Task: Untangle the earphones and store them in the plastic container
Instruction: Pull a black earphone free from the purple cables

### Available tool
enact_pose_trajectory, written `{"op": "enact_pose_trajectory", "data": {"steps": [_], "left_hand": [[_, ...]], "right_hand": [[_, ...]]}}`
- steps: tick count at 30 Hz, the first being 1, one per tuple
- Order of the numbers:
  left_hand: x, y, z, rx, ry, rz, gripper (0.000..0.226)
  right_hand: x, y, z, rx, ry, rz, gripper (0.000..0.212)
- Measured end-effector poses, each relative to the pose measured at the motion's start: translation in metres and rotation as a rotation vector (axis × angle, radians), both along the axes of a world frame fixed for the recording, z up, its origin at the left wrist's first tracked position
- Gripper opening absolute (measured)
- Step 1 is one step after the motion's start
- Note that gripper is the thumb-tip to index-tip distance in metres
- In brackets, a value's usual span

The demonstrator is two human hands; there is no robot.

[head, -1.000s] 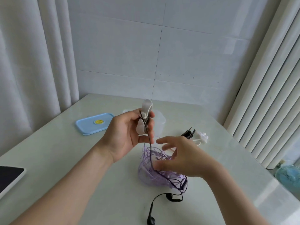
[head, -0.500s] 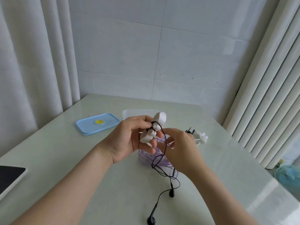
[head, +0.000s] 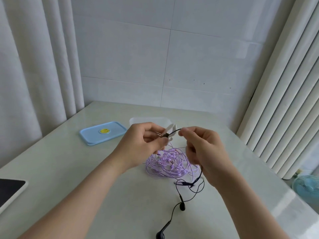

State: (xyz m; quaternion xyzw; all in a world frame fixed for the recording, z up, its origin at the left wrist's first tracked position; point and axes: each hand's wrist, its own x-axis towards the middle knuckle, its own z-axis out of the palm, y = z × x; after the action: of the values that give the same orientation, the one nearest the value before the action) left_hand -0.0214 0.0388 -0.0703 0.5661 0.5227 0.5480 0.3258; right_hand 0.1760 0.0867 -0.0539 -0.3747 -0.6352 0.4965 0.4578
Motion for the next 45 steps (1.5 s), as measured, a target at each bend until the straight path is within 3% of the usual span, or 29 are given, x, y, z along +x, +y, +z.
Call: {"op": "enact_pose_trajectory", "data": {"steps": [4,10,14,18,22,26,30,36,42,45], "left_hand": [[0.002,0.002,-0.005,-0.044,0.083,-0.083,0.023],[0.003,0.005,-0.008,-0.045,0.049,-0.135,0.024],[0.001,0.004,-0.009,0.014,0.105,-0.217,0.028],[0.003,0.003,-0.006,0.025,-0.038,-0.282,0.033],[0.004,0.003,-0.004,0.025,-0.152,-0.295,0.026],[0.005,0.006,-0.003,0.044,-0.194,-0.194,0.030],[0.001,0.009,-0.004,0.046,-0.191,-0.056,0.032],[0.008,0.010,-0.007,0.035,-0.253,0.084,0.027],[-0.001,0.009,-0.007,0.031,-0.154,0.059,0.041],[0.000,0.008,-0.007,0.011,-0.134,-0.042,0.035]], "right_hand": [[-0.003,0.010,-0.010,0.318,-0.136,-0.225,0.024],[-0.003,0.021,-0.018,0.428,-0.294,-0.350,0.017],[-0.003,0.024,-0.022,0.372,-0.413,-0.236,0.023],[-0.002,0.021,-0.020,0.309,-0.404,-0.174,0.043],[-0.002,0.020,-0.021,0.319,-0.349,-0.173,0.023],[-0.003,0.016,-0.022,0.328,-0.369,-0.095,0.019],[-0.004,0.005,-0.017,0.354,-0.397,0.084,0.030],[0.000,-0.002,-0.010,0.225,-0.418,0.250,0.018],[0.005,-0.005,0.004,0.058,-0.055,0.337,0.036],[0.004,-0.003,0.005,0.040,0.089,0.307,0.034]]}}
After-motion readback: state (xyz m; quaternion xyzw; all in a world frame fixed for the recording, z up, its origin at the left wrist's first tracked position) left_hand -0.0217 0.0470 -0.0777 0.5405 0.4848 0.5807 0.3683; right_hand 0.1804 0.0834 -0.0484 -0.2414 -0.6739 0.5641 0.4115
